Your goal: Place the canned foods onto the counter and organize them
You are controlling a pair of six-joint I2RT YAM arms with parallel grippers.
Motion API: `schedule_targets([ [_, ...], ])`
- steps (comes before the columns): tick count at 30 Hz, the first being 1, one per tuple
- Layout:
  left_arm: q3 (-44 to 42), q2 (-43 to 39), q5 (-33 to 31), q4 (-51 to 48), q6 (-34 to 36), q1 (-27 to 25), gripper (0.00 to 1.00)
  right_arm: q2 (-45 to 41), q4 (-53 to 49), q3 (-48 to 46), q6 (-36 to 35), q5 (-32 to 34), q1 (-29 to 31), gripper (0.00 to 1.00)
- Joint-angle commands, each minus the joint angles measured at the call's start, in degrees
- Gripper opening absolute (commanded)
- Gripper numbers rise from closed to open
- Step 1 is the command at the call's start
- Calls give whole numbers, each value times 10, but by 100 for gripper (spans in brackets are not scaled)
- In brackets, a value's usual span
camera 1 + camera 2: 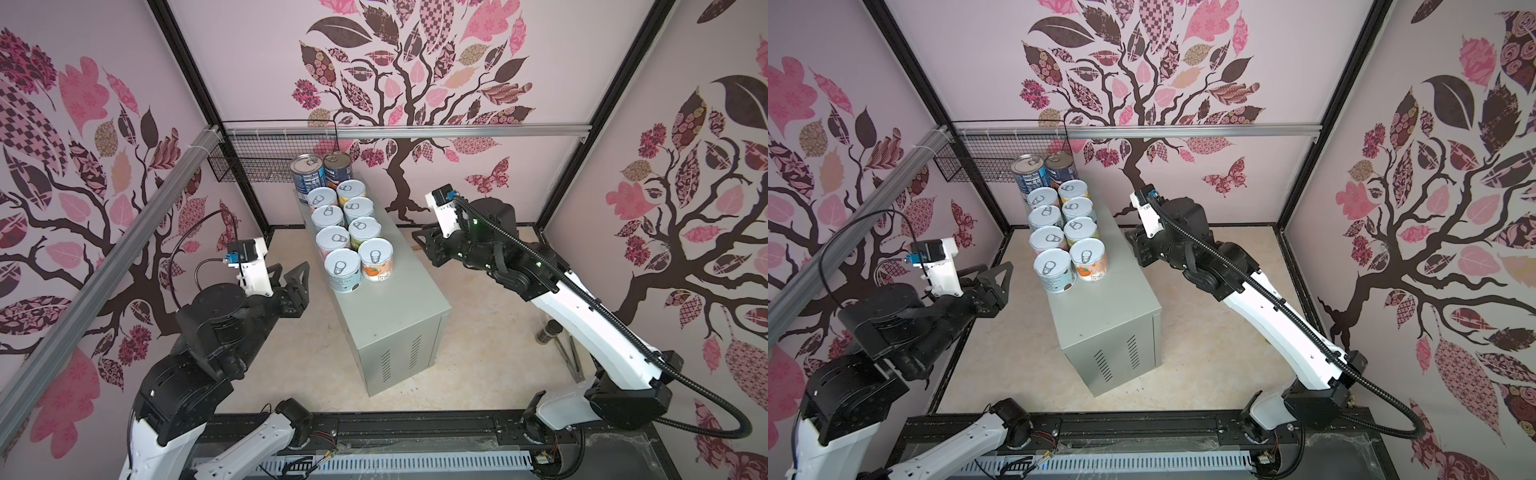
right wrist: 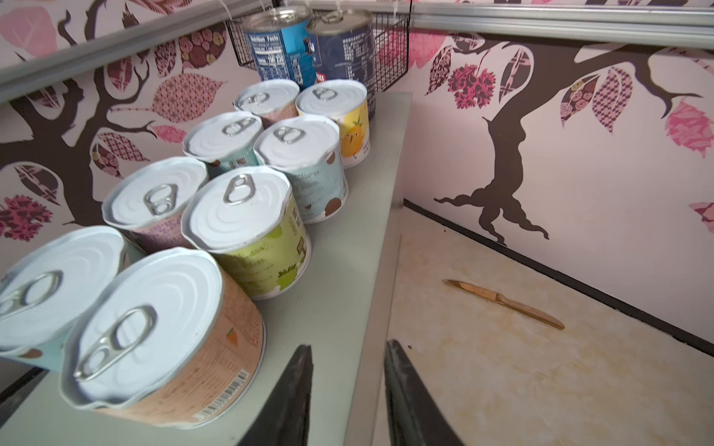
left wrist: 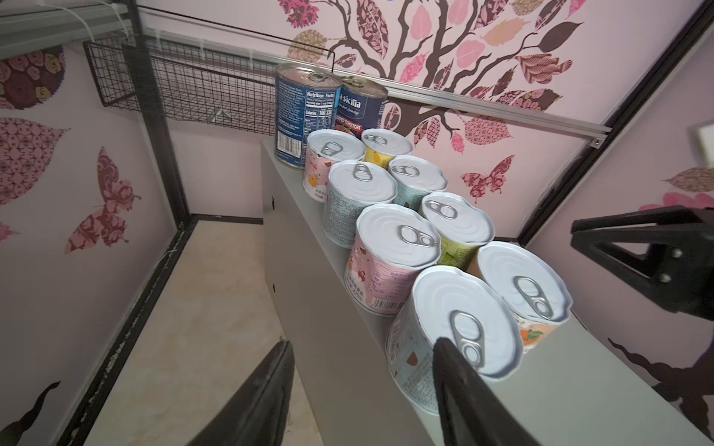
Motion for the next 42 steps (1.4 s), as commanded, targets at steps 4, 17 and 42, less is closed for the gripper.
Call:
schedule_targets([
  [4, 9, 50, -39, 51, 7, 40, 60, 66, 41, 48, 18, -71, -37, 34],
  [17, -92, 79, 135, 121, -39, 227, 57, 161, 37, 111, -14, -92, -39, 34],
  [42, -132, 116, 220, 193, -77, 227, 56, 238, 39, 164, 22, -170, -35, 34],
])
